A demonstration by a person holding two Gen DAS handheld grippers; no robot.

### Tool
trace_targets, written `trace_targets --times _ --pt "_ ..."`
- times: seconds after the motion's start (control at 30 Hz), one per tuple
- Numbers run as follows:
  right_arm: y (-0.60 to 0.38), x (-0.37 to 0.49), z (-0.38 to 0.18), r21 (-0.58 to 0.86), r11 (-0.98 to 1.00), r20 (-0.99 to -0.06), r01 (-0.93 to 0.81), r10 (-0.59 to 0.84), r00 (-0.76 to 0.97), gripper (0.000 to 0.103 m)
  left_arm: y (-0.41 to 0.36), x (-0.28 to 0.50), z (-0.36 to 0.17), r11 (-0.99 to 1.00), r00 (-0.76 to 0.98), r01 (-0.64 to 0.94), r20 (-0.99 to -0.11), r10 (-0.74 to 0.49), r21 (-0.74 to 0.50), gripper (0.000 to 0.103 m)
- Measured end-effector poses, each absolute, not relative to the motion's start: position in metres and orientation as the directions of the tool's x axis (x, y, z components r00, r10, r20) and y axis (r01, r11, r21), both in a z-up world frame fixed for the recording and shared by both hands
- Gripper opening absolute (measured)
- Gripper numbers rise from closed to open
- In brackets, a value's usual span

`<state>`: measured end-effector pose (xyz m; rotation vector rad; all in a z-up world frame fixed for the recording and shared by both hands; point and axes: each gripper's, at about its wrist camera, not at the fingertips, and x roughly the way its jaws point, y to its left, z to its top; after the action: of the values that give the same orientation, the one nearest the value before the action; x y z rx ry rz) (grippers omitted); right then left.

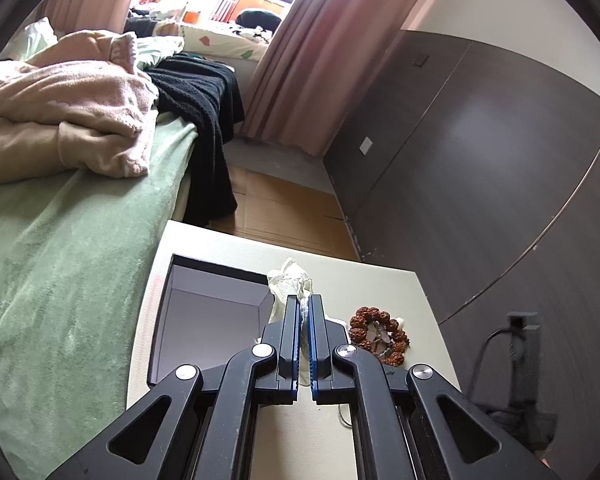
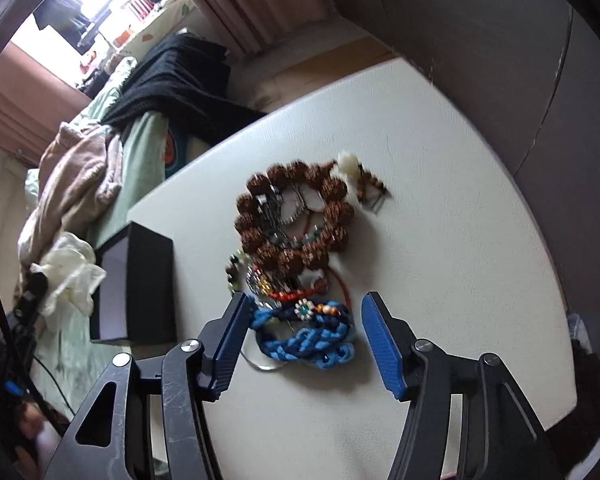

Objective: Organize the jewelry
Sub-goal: 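Carry the pouch and blue bracelet into the black box while both tools open, then move both open tools back over the remaining jewelry pile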

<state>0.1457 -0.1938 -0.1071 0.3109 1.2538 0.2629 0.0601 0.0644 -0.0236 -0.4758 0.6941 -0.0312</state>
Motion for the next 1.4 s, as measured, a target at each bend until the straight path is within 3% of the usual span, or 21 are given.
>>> trace_targets --times 0.03,0.1,0.13,0.23,0.6,0.63,0.67,0.7,0.77,1.1,1.17,1.2,1.23,1.27,1.4 --pt "-0.193 0.145 -0.115 0.349 0.937 -0.900 -0.023 0.342 0.270 0.058 0.066 0.059 -0.024 0.893 0.773 -0.132 -0.609 -0.180 -0.431 0.003" --pt "-0.188 0.142 -0.124 0.312 0.949 -0.920 -0.040 0.312 0.237 0.046 0.069 0.057 -0.024 0.890 0.775 -0.146 -0.609 -0.169 -0.432 0.003" --pt "-0.186 0.141 -0.129 0.303 0.952 -0.927 -0.048 0.306 0.218 0.025 0.072 0.056 -0.024 0.887 0.776 -0.154 -0.609 -0.164 -0.434 0.003" --pt "-0.189 0.138 -0.125 0.312 0.949 -0.919 -0.048 0.314 0.239 0.010 0.077 0.052 -0.024 0.885 0.781 -0.176 -0.609 -0.141 -0.431 0.003" --pt "-0.187 0.130 -0.069 0.569 0.810 -0.720 -0.145 0.575 0.388 0.009 0.099 0.054 -0.027 0.843 0.778 -0.219 -0.609 -0.153 -0.492 0.005" --pt "-0.182 0.129 -0.067 0.586 0.795 -0.703 -0.155 0.594 0.391 0.009 0.100 0.056 -0.027 0.840 0.773 -0.218 -0.614 -0.162 -0.497 0.010" --pt "-0.178 0.129 -0.063 0.596 0.786 -0.691 -0.164 0.607 0.393 0.009 0.101 0.058 -0.028 0.838 0.764 -0.228 -0.624 -0.162 -0.496 0.023" --pt "-0.173 0.129 -0.061 0.611 0.771 -0.674 -0.179 0.625 0.393 0.009 0.102 0.058 -0.028 0.835 0.762 -0.239 -0.628 -0.155 -0.496 0.045" --pt "-0.162 0.130 -0.055 0.630 0.750 -0.648 -0.201 0.651 0.395 0.009 0.106 0.056 -0.028 0.826 0.773 -0.260 -0.620 -0.131 -0.500 0.072" --pt "-0.116 0.139 -0.060 0.742 0.619 -0.528 -0.257 0.776 0.344 0.009 0.133 0.046 -0.027 0.755 0.815 -0.310 -0.570 -0.102 -0.578 0.074" --pt "-0.108 0.144 -0.065 0.797 0.542 -0.456 -0.265 0.829 0.323 0.014 0.137 0.046 -0.029 0.744 0.817 -0.321 -0.569 -0.095 -0.586 0.074" --pt "-0.101 0.147 -0.067 0.811 0.513 -0.431 -0.282 0.849 0.304 0.022 0.139 0.045 -0.029 0.742 0.815 -0.334 -0.573 -0.083 -0.582 0.074" --pt "-0.093 0.150 -0.071 0.811 0.507 -0.440 -0.291 0.857 0.267 0.055 0.140 0.044 -0.029 0.741 0.813 -0.345 -0.578 -0.071 -0.576 0.074" --pt "-0.087 0.151 -0.076 0.801 0.531 -0.473 -0.278 0.845 0.250 0.075 0.140 0.043 -0.029 0.740 0.811 -0.352 -0.581 -0.064 -0.574 0.074" --pt "-0.098 0.153 -0.085 0.791 0.575 -0.517 -0.210 0.811 0.275 0.075 0.139 0.042 -0.029 0.734 0.812 -0.351 -0.580 -0.070 -0.581 0.074"
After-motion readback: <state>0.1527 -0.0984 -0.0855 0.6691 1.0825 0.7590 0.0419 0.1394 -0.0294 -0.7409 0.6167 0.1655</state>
